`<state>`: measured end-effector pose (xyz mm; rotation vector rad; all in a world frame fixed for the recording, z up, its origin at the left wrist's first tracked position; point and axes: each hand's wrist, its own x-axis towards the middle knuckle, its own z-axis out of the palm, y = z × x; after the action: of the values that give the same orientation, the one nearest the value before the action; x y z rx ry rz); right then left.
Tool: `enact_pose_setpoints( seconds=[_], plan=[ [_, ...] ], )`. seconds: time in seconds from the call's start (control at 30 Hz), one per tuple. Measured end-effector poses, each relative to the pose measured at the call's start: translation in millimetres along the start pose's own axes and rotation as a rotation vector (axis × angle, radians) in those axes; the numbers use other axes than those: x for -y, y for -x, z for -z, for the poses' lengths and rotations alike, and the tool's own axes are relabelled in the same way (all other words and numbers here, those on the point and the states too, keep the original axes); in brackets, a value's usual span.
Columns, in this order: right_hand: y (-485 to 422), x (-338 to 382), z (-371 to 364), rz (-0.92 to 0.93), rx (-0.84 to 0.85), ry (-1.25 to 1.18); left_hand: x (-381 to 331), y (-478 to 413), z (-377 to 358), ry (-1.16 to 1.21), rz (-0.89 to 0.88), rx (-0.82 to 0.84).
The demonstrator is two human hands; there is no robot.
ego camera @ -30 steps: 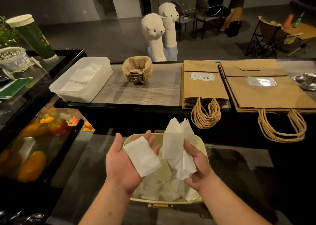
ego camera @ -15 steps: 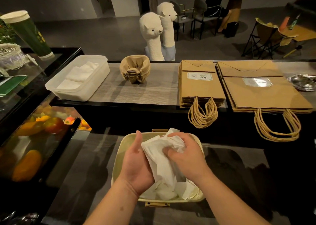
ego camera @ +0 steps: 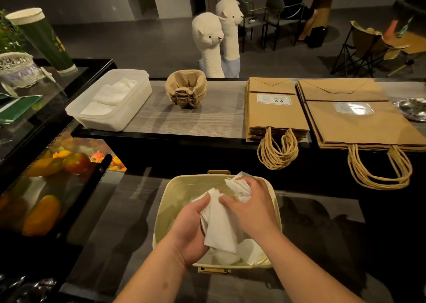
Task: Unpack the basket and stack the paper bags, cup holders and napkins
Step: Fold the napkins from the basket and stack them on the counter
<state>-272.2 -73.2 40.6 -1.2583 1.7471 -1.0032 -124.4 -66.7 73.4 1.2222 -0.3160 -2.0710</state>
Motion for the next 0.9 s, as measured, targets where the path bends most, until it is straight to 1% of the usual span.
enact_pose_setpoints(
  seconds=[0.17, 0.3, 0.33, 0.37, 0.43, 0.5, 0.57, 0.6, 0.63, 0.7, 0.73, 0.8, 0.83, 0.9],
  plan=[
    [3.0, -3.4, -0.9, 0.006, 0.042, -0.142, -6.6, -0.4, -1.7, -0.283, -0.211, -0.097],
    [3.2, -2.7, -4.0, 0.004, 0.028, -0.155, -2.1, -5.7, -0.9, -0.477, -0.251, -0.155],
    [2.4, -2.2, -3.7, -0.001, 0.016, -0.156, -1.5, -4.9, 0.7, -0.515, -0.256, -0.148],
    [1.2, -2.6, -2.9, -0.003, 0.004, -0.159, -1.8, -4.0, 2.6, -0.503, -0.238, -0.11],
    [-2.9, -5.0, -1.5, -0.016, -0.011, -0.188, -3.1, -1.4, 4.8, -0.437, -0.181, 0.007],
    [-4.0, -6.1, -1.1, -0.055, 0.018, -0.26, -2.8, -0.3, 5.4, -0.358, -0.149, 0.086],
    [-3.4, -5.6, -1.7, -0.121, 0.044, -0.328, 1.8, -4.7, 10.1, -0.261, -0.114, 0.038],
    [-3.1, -4.4, -0.1, -0.17, 0.041, -0.397, 3.7, -7.7, 16.2, -0.177, -0.079, 0.019],
    [-4.6, -4.7, 1.4, -0.236, 0.048, -0.517, 4.1, -7.6, 20.2, -0.06, -0.042, 0.034],
    [-10.7, -9.7, 4.6, -0.418, 0.122, -0.836, 0.9, -5.9, 31.2, 0.145, -0.011, 0.103],
    [-13.2, -11.6, 6.9, -0.526, 0.173, -0.97, -1.2, -5.9, 38.4, 0.22, -0.009, 0.142],
    [-16.7, -13.4, 10.1, -0.697, 0.266, -1.145, -6.7, -7.9, 52.5, 0.343, -0.042, 0.238],
    [-17.3, -11.8, 10.8, -0.748, 0.289, -1.195, -9.6, -10.5, 58.1, 0.385, -0.07, 0.283],
    [-17.7, -11.0, 12.0, -0.754, 0.351, -1.277, -15.2, -16.4, 66.6, 0.385, -0.173, 0.326]
  ],
)
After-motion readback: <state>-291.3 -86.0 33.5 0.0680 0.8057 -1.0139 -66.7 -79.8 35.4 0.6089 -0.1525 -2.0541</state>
